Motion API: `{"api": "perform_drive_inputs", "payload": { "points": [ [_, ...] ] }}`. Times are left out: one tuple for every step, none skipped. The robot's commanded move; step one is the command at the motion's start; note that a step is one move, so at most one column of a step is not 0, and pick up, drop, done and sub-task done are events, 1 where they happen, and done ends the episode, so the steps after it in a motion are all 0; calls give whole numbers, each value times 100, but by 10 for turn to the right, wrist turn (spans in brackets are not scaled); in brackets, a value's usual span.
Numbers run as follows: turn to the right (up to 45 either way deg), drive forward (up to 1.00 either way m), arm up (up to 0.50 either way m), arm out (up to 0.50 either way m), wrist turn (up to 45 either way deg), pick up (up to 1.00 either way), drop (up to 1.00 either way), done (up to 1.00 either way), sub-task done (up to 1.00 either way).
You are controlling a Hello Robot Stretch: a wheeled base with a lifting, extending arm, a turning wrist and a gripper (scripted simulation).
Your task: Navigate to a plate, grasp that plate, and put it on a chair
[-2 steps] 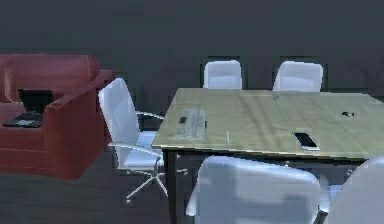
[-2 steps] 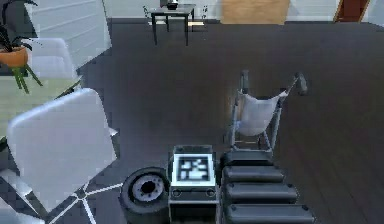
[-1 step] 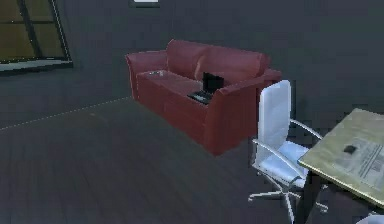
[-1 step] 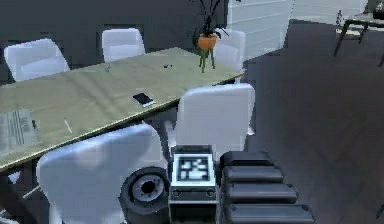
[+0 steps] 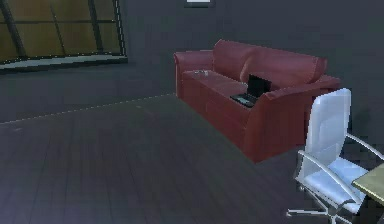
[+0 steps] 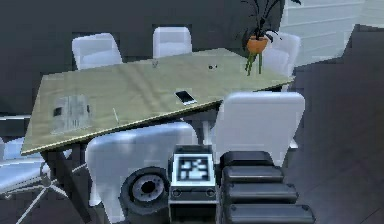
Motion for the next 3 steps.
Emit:
{"api": "perform_drive_inputs", "payload": {
  "points": [
    [0, 0, 0, 48, 0, 0, 0, 0, 0],
    [0, 0, 0, 0, 450, 0, 0, 0, 0],
    [0, 0, 0, 0, 210, 0, 0, 0, 0]
  ]
}}
